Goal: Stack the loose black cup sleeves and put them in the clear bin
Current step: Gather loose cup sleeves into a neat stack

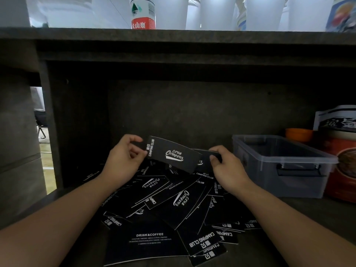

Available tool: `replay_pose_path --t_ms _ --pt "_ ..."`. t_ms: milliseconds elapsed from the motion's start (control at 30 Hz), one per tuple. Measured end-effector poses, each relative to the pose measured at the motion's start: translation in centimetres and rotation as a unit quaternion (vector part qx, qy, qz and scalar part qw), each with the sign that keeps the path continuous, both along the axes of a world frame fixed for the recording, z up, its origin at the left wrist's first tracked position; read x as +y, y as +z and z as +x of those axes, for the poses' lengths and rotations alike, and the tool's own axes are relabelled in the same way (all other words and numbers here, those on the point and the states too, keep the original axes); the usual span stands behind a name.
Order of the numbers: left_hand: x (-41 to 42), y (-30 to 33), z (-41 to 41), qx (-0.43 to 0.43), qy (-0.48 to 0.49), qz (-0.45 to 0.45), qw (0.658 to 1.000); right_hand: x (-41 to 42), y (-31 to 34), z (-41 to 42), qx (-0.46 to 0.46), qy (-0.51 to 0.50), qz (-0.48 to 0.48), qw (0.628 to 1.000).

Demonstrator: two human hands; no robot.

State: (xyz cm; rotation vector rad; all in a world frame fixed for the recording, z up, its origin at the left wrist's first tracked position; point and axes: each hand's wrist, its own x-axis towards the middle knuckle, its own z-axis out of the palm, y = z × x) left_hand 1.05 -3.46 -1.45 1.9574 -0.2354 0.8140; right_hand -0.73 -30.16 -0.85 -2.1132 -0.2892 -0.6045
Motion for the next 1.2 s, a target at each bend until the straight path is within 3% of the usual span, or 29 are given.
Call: replay_pose_path --t_ms 100,233,400,500,567,733,933,1100,1200 --pt "-0.9 -0.1 -0.6 0.013 -0.027 0.046 0.998 0.4 -0.1 -0.3 0.005 0.040 -0.023 0.999" --pt "-1.8 -0.4 -1.1 0.048 -0.081 0.142 0.985 0.4 -0.2 -0.1 -0.028 0.019 -0.083 0.996" --pt "-1.6 -0.4 -1.4 0.089 -0.083 0.152 0.981 -0.1 0.1 0.2 -0.048 -0.049 -0.015 0.998" --pt "-1.5 -0.3 -1.9 0.173 -0.140 0.278 0.934 -0.8 0.2 0.4 -0.046 -0.099 -0.007 0.994" --pt "-1.5 -0.3 -1.9 0.200 -0.163 0.305 0.917 -1.0 -0.1 0.5 -0.014 -0.099 -0.031 0.995" --pt "-1.2 0.1 -1.9 0.154 -0.142 0.310 0.927 -1.0 -0.4 0.6 0.031 -0.093 -0.071 0.993" --pt "-1.1 1.1 -2.1 0.010 -0.089 0.141 0.986 -0.9 -0.3 0.6 -0.008 -0.095 -0.049 0.994" --pt "0.3 1.3 -1.2 -0.061 0.021 0.115 0.991 -1.0 -0.2 0.7 -0.016 -0.093 -0.035 0.995" --pt "0.8 1.5 -0.9 -0.088 0.027 0.011 0.996 -0.9 -0.2 0.7 0.001 -0.091 -0.040 0.995"
